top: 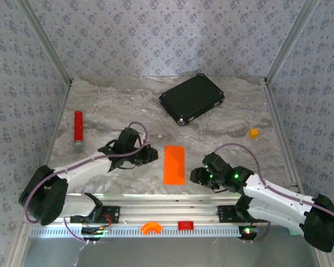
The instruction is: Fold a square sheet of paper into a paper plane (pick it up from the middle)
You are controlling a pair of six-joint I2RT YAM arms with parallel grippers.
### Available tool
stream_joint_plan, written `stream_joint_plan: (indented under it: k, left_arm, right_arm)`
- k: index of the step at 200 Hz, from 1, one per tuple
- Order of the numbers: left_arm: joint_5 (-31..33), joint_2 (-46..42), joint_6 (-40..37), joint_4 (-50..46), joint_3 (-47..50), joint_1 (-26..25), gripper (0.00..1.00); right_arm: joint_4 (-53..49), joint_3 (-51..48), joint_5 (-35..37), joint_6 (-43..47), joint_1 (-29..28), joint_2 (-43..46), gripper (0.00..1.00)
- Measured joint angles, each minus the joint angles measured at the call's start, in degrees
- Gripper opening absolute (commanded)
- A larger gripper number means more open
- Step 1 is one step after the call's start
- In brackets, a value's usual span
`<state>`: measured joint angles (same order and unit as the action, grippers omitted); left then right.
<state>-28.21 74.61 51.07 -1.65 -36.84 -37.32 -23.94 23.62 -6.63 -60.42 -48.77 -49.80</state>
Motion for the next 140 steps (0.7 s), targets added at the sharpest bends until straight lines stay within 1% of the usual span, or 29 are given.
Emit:
stream_joint_plan:
  k: [29, 55, 106, 140]
  left_arm:
    - [-3.4, 4.7, -0.6, 0.3, -6.1, 0.9, 0.14]
    - [-6.2, 11.2, -1.5, 0.2, -10.7, 1.7, 0.13]
    - [-8.9, 25.4, -3.2, -0.3, -17.9, 2.3, 0.13]
    - [-10.0, 30.5, -4.6, -1.7, -21.8, 3.3, 0.12]
  right_arm:
    - [0.3, 1.5, -1.6, -0.5, 1.5, -2.9, 0.53]
    - [1.9, 2.5, -4.7, -0.5, 3.5, -7.1, 0.52]
    - [5.0, 7.8, -11.2, 1.6, 6.8, -17.0, 0.50]
    - [7.1, 8.3, -14.0, 1.9, 6.9, -21.6, 0.49]
